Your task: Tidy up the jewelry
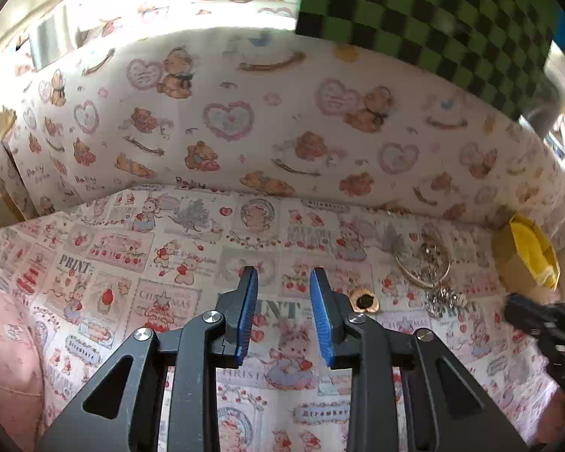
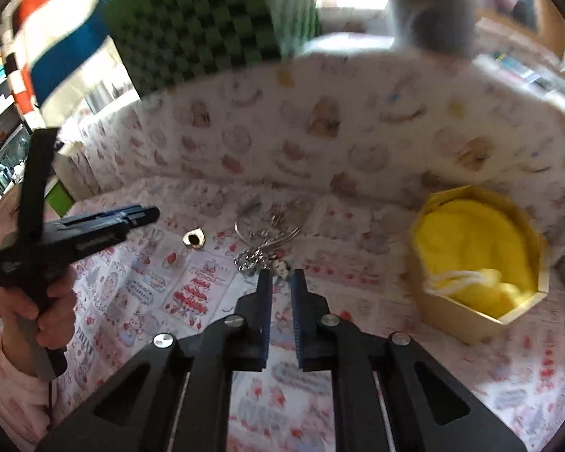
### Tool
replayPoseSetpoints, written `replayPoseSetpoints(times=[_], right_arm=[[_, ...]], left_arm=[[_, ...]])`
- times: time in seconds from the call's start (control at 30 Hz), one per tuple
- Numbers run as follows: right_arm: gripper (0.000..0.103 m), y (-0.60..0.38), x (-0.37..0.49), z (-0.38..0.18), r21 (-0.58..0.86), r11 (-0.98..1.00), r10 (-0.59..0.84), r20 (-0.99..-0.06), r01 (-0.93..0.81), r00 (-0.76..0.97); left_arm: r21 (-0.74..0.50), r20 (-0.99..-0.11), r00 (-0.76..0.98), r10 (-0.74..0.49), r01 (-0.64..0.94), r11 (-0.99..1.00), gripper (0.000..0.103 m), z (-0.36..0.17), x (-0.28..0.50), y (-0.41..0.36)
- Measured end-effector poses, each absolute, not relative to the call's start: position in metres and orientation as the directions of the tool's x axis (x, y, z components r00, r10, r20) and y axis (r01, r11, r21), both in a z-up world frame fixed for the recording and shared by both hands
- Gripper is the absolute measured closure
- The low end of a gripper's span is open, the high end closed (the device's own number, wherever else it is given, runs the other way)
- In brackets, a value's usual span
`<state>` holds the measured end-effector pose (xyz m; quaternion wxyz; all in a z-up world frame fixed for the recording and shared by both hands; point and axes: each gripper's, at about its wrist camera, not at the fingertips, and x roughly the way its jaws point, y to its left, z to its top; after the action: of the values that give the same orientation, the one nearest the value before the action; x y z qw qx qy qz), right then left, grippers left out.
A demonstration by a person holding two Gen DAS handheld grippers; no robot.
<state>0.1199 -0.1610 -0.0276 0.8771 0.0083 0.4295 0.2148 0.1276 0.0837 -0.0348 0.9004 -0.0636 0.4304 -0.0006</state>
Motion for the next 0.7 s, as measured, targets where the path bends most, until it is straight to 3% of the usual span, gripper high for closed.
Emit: replayPoseSetpoints(times=[0.33, 0.43, 0.47, 0.7], right_arm=[[0.094, -0.141, 0.144, -0.058, 0.168, 0.917, 0.351, -0.772, -0.362, 0.531], [0.096, -0.138, 0.145, -0.058, 0.175, 0.908, 0.368, -0.765, -0.38, 0.528], [0.096, -0.14, 0.143, -0.056, 0.172, 0.909, 0.368, -0.761, -0.381, 0.534], [0.096, -0.177, 0.117, -0.029, 0.173, 0.93, 0.345, -0.709, -0.323, 0.615]], left_arm=[[-0.116, -0.766, 0.641, -0.053, -0.055, 0.992, 0.074, -0.038, 0.134, 0.092], [-0.099, -0.749, 0.66, -0.058, -0.025, 0.995, 0.059, -0.039, 0.13, 0.083], [-0.075, -0.752, 0.658, -0.041, -0.024, 0.997, 0.049, -0.04, 0.128, 0.078], [-0.03, -0.754, 0.649, -0.099, 0.117, 0.993, 0.048, -0.052, 0.124, 0.041]])
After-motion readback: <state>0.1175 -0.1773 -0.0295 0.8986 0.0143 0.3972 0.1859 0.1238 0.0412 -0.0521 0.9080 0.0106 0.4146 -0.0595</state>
